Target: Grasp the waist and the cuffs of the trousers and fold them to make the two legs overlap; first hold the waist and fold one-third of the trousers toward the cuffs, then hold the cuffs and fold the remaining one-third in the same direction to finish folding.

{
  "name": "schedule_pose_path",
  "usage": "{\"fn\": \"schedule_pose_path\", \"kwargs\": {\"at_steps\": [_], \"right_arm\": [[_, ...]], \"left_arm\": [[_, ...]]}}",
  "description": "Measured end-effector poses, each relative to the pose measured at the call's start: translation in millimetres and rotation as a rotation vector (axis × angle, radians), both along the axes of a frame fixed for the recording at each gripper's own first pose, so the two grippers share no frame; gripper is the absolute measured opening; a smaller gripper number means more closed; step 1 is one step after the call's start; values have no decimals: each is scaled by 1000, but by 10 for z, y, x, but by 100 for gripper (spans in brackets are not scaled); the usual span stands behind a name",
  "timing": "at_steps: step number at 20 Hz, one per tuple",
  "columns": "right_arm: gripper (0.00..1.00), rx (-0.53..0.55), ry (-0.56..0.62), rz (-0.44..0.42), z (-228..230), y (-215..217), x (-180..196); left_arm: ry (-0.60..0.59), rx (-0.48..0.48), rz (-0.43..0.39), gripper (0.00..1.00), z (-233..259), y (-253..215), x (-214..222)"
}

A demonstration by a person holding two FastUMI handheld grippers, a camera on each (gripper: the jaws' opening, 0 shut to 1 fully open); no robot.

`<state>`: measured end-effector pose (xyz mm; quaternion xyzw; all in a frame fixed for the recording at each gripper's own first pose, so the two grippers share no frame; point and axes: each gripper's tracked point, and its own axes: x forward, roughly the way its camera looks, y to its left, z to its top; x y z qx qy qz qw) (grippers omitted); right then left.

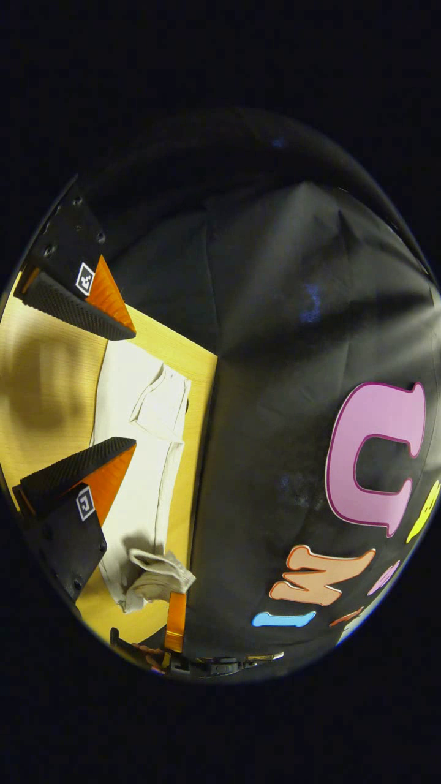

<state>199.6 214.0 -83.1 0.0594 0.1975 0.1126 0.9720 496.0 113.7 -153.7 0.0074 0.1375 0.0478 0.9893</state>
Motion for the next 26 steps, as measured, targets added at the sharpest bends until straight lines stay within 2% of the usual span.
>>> {"fn": "schedule_pose_path", "kwargs": {"at_steps": [1,2,4,8,9,10,15,16,17,18,19,20,26], "right_arm": [[34,-1,-1,5,-37,35,-12],[60,-1,3,1,-34,26,-29],[97,-18,8,-23,-32,-84,-39],[97,-56,-1,-58,8,-285,-83],[97,-69,-3,-74,11,-370,-117],[92,-80,-2,-90,16,-465,-150],[92,-147,14,-177,-14,-995,-352],[97,-153,19,-193,-29,-1086,-380],[92,-151,30,-206,-60,-1154,-409],[92,-145,43,-219,-84,-1208,-431],[96,-136,49,-228,-115,-1243,-443],[93,-131,54,-237,-122,-1282,-455],[93,-139,62,-243,-141,-1326,-483]], "left_arm": [[6,1,4,96,-20,9,8],[12,2,4,96,-31,10,21],[25,10,3,96,-63,20,42],[79,66,5,96,-163,114,67],[94,77,-2,96,-197,120,90],[111,86,-6,96,-230,114,99],[167,111,0,96,-321,148,81],[177,110,6,95,-344,153,82],[190,108,10,96,-357,157,79],[202,105,11,96,-382,156,77],[209,105,15,96,-404,176,79],[215,107,15,96,-425,183,88],[243,129,-4,96,-484,218,88]]}}
